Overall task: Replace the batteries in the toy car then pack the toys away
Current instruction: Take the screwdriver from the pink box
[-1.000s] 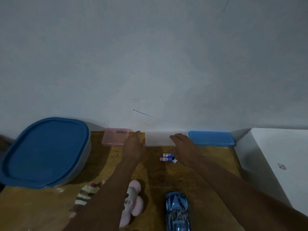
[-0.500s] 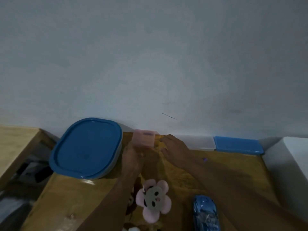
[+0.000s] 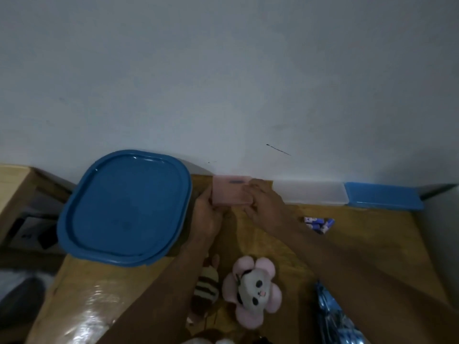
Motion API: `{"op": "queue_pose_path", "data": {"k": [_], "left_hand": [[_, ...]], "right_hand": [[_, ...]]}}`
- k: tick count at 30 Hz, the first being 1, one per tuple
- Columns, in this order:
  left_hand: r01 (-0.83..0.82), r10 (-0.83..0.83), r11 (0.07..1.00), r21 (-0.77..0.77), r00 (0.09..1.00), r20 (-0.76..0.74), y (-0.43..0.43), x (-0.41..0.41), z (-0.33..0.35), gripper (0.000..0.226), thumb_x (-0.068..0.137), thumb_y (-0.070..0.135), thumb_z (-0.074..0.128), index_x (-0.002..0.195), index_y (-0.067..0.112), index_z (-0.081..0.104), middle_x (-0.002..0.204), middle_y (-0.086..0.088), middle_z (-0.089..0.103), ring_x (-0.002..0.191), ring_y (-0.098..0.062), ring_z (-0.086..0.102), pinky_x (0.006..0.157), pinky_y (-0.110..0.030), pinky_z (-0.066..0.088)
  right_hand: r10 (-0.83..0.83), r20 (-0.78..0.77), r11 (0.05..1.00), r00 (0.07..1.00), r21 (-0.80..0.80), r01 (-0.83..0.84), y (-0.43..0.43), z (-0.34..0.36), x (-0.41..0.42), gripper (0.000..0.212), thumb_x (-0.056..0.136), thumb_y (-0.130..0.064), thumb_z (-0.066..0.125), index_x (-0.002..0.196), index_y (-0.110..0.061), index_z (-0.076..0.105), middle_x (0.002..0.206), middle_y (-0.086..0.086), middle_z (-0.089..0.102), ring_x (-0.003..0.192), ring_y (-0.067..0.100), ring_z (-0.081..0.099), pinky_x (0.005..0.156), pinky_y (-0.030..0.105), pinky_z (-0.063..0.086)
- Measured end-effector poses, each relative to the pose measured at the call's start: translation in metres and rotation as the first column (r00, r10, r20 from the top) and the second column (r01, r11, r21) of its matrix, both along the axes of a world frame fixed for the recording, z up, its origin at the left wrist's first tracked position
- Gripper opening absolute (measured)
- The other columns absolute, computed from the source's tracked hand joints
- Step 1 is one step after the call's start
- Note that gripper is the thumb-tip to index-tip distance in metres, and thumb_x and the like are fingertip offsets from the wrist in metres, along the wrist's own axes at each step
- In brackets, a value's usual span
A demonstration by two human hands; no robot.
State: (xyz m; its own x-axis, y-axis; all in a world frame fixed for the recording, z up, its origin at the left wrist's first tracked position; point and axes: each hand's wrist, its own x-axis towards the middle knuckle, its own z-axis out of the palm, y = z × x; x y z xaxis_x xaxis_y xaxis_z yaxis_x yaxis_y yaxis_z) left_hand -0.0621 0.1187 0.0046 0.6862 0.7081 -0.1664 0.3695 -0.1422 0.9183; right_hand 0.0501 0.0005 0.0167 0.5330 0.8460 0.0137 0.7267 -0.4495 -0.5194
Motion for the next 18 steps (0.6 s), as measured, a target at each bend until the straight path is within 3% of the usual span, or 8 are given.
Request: {"op": "queue_pose_path", "data": {"k": [3,8,12,15,16,18], "left_hand": [[-0.007,0.023,0.99,-0.142,0.994,0.111,-0.001,0.0,0.003,0.037,0.087,-0.015,0.056,0.11,0.015,0.059,0.089,0.009,0.064,0.071,0.014,0.062,0.065,-0.004,0.046],[0.001,0.008,0.995,-0.104,0.996,0.084,0.0,0.005,0.002,0.038,0.078,-0.017,0.063,0.105,0.009,0.066,0.086,0.009,0.068,0.072,0.008,0.064,0.065,-0.007,0.048],[-0.018,0.021,0.998,-0.056,0.998,0.057,0.003,0.002,-0.011,0.033,0.076,-0.002,0.074,0.108,0.004,0.07,0.1,-0.005,0.071,0.088,-0.014,0.065,0.079,-0.012,0.049],[-0.027,0.025,0.999,0.029,0.998,0.06,0.003,0.0,-0.016,0.035,0.074,0.009,0.079,0.109,0.007,0.073,0.104,-0.01,0.07,0.093,-0.023,0.066,0.091,-0.032,0.052],[-0.025,0.022,0.999,0.045,0.997,0.078,0.003,-0.001,-0.018,0.035,0.074,0.008,0.079,0.108,0.006,0.073,0.103,-0.008,0.069,0.091,-0.023,0.065,0.09,-0.031,0.053],[-0.023,0.019,0.998,0.058,0.997,0.076,0.002,-0.001,-0.015,0.036,0.075,0.002,0.078,0.11,0.003,0.071,0.099,0.001,0.064,0.085,-0.015,0.061,0.081,-0.007,0.046]], "right_hand": [[0.022,0.071,1.0,0.997,0.006,-0.023,-0.009,-0.004,0.004,0.044,0.083,-0.014,0.068,0.126,-0.008,0.059,0.129,0.011,0.052,0.113,0.026,0.053,0.095,0.03,0.044],[0.073,0.225,0.997,0.972,-0.026,-0.069,-0.005,-0.005,0.008,0.041,0.076,-0.018,0.077,0.112,-0.002,0.066,0.125,0.02,0.059,0.117,0.037,0.054,0.099,0.043,0.045],[0.136,0.32,0.99,0.937,-0.066,-0.122,0.004,-0.004,0.007,0.045,0.074,-0.025,0.079,0.11,-0.003,0.064,0.113,0.018,0.065,0.105,0.035,0.062,0.09,0.04,0.051],[0.182,0.448,0.983,0.875,-0.096,-0.155,0.007,-0.002,0.007,0.045,0.07,-0.032,0.08,0.104,-0.007,0.067,0.103,0.014,0.069,0.094,0.031,0.066,0.084,0.036,0.054],[0.197,0.485,0.98,0.852,-0.114,-0.161,0.008,-0.001,0.006,0.042,0.069,-0.034,0.08,0.099,-0.007,0.067,0.098,0.015,0.069,0.09,0.031,0.066,0.08,0.036,0.055],[0.229,0.546,0.973,0.806,-0.153,-0.173,0.011,0.001,0.006,0.039,0.069,-0.038,0.078,0.091,-0.007,0.069,0.089,0.015,0.07,0.083,0.029,0.067,0.073,0.033,0.056]]}}
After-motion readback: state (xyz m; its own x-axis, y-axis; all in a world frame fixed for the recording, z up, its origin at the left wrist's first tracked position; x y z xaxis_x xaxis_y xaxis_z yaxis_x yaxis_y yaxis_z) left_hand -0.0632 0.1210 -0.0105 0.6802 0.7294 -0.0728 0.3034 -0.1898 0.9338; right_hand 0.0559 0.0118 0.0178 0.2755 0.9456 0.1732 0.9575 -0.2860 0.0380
